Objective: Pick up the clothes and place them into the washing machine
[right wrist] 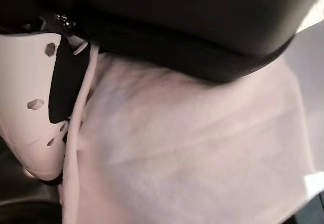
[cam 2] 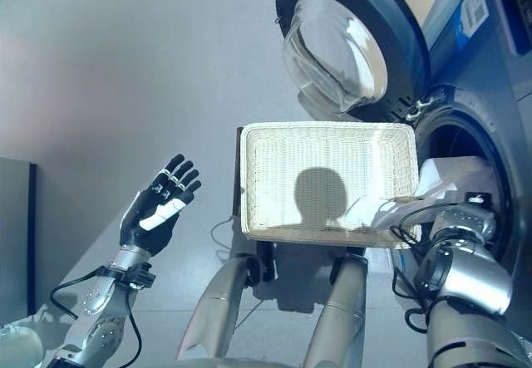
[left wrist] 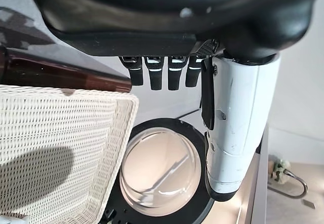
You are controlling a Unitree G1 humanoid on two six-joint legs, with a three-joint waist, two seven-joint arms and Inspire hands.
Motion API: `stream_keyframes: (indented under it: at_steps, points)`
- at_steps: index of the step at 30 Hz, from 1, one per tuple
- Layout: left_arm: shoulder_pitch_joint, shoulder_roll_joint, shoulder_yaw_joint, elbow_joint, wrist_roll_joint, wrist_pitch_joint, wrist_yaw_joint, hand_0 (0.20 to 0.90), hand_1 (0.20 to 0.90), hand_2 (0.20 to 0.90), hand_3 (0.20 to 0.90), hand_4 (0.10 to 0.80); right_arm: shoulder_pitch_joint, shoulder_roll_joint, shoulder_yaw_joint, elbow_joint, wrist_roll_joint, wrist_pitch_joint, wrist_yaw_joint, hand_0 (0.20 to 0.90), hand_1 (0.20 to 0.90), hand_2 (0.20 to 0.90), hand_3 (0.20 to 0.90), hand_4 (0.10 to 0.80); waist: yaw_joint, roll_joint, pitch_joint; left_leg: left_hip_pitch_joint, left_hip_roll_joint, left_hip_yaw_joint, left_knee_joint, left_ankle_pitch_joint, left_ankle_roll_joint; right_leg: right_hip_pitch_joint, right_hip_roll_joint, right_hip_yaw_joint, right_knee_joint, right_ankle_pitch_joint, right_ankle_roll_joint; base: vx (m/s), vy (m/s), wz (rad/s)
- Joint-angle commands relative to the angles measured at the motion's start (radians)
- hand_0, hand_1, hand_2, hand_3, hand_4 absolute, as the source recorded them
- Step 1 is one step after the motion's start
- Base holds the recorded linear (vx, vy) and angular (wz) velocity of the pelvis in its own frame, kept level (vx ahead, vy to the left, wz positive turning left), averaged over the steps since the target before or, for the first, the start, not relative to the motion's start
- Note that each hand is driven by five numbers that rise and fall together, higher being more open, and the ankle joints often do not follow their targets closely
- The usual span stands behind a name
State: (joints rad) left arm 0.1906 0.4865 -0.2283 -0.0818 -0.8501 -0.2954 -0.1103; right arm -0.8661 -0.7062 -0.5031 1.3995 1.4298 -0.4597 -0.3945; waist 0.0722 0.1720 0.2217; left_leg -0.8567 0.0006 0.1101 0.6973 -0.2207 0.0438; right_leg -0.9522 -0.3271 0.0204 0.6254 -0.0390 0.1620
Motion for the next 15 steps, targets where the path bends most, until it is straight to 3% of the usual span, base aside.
stream_keyframes:
  at_steps: [1, 7, 14, 15]
  points:
    - [0.021, 0.04, 0.035, -0.15, -0.041, -0.11, -0.03, 0.9, 0.9, 0.9, 0.9, 0.8, -0.051, -0.221, 0.083, -0.019, -0.081, -0.109, -0.021, 0.2, 0.2, 0.2, 0.2, 0.3, -0.018, 0.022, -0.072, -0.029, 0.047, -0.077, -0.112, 0.084, -0.088, -0.019, 0.005, 0.039, 0.017, -0.044, -0.004, 0.0, 0.0, 0.0]
    - [0.024, 0.056, 0.032, -0.168, -0.052, -0.113, -0.021, 0.9, 0.9, 0.9, 0.9, 0.8, -0.08, -0.266, 0.105, -0.026, -0.078, -0.14, -0.044, 0.2, 0.2, 0.2, 0.2, 0.3, -0.026, 0.023, -0.086, -0.044, 0.045, -0.074, -0.121, 0.088, -0.09, -0.04, 0.006, 0.046, 0.019, -0.041, -0.003, 0.002, 0.001, -0.01]
    - [0.017, 0.055, 0.026, -0.163, -0.064, -0.126, -0.022, 0.9, 0.9, 0.9, 0.9, 0.8, -0.061, -0.207, 0.123, -0.01, -0.101, -0.123, -0.034, 0.2, 0.2, 0.2, 0.2, 0.3, -0.026, 0.029, -0.076, -0.041, 0.041, -0.061, -0.132, 0.09, -0.089, -0.046, 0.005, 0.059, 0.009, -0.036, -0.003, 0.003, 0.016, -0.03]
    - [0.014, 0.055, 0.024, -0.165, -0.066, -0.129, -0.025, 0.9, 0.9, 0.9, 0.9, 0.8, -0.065, -0.191, 0.132, -0.002, -0.096, -0.11, -0.02, 0.335, 0.335, 0.335, 0.335, 0.396, -0.025, 0.03, -0.074, -0.042, 0.041, -0.058, -0.131, 0.089, -0.088, -0.05, 0.004, 0.061, 0.008, -0.034, -0.003, 0.002, 0.009, -0.09]
